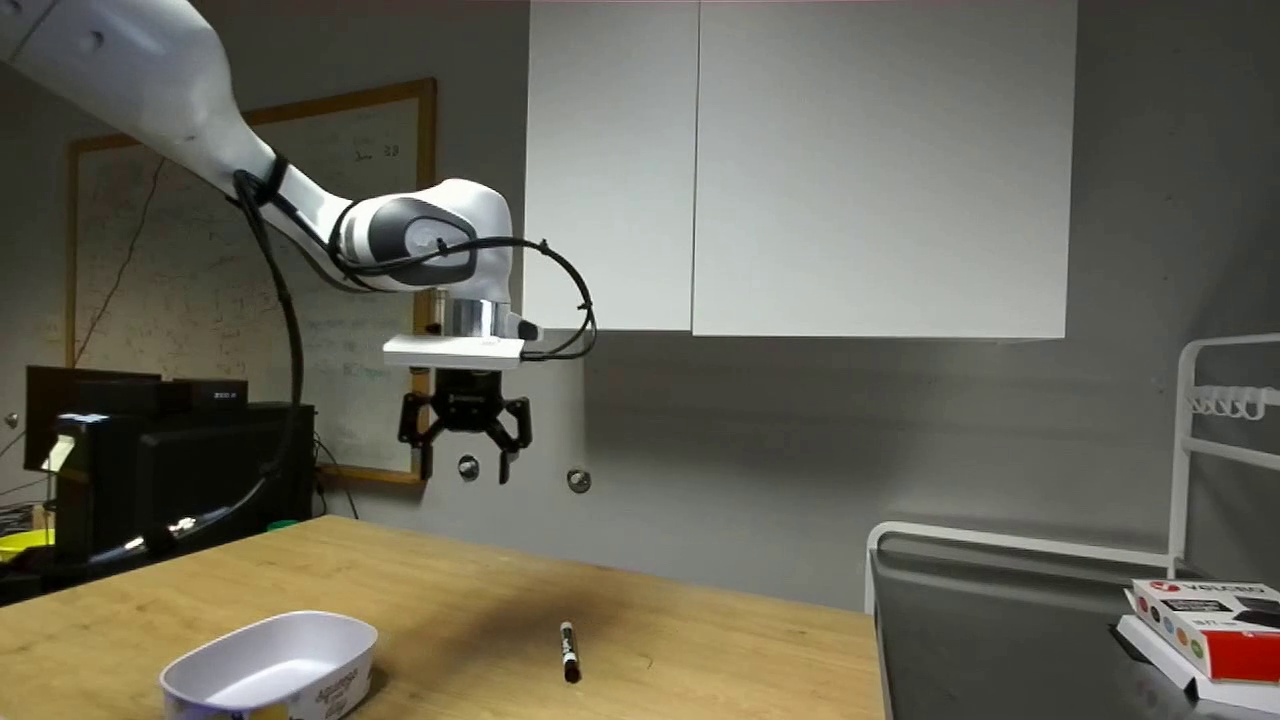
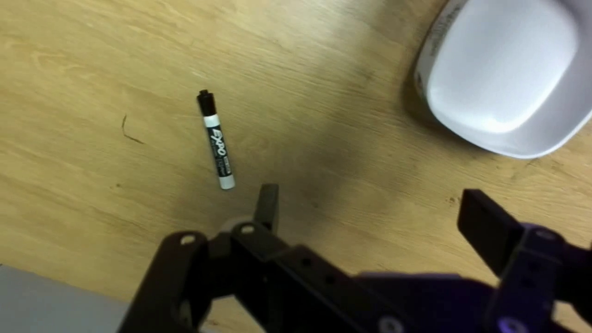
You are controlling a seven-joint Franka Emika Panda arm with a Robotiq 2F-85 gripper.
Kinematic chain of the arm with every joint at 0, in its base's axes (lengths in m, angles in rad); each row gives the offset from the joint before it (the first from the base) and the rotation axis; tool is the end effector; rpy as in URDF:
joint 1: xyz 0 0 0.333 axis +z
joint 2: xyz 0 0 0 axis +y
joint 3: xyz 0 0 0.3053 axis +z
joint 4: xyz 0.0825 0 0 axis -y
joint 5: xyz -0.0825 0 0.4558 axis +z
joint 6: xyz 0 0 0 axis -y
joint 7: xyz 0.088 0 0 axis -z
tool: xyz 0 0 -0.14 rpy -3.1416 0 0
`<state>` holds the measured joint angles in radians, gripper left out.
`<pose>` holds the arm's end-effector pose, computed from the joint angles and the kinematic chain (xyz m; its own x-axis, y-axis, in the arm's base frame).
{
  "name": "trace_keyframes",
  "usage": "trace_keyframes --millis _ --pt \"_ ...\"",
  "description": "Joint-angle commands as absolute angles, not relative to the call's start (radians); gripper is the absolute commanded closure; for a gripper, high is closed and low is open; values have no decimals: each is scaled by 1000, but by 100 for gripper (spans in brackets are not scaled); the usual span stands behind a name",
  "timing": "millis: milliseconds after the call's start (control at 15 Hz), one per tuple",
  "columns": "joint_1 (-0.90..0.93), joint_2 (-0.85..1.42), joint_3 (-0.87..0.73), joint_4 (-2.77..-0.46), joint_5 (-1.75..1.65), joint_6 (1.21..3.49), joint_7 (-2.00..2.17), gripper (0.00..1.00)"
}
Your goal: Get the marker from the table and place it in the bowl
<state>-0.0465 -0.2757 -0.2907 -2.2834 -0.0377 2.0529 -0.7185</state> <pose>0.5081 -0.1802 0.3889 0.9169 0.3952 0.0555 0.3963 -0.9180 -0.0101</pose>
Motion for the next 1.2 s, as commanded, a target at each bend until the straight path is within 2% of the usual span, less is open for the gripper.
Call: trace_keyframes --millis 0,200,467,800,1133 --pt "-87 -58 -362 -2114 28 2084 -977 0" --pt "-160 121 -368 -1992 147 2114 -1179 0" --pt "-264 308 -282 -1857 256 2098 -1323 0" --pt "-319 464 -178 -1728 221 2080 -1337 0" --pt "-329 552 -142 -1651 153 2073 -1320 0"
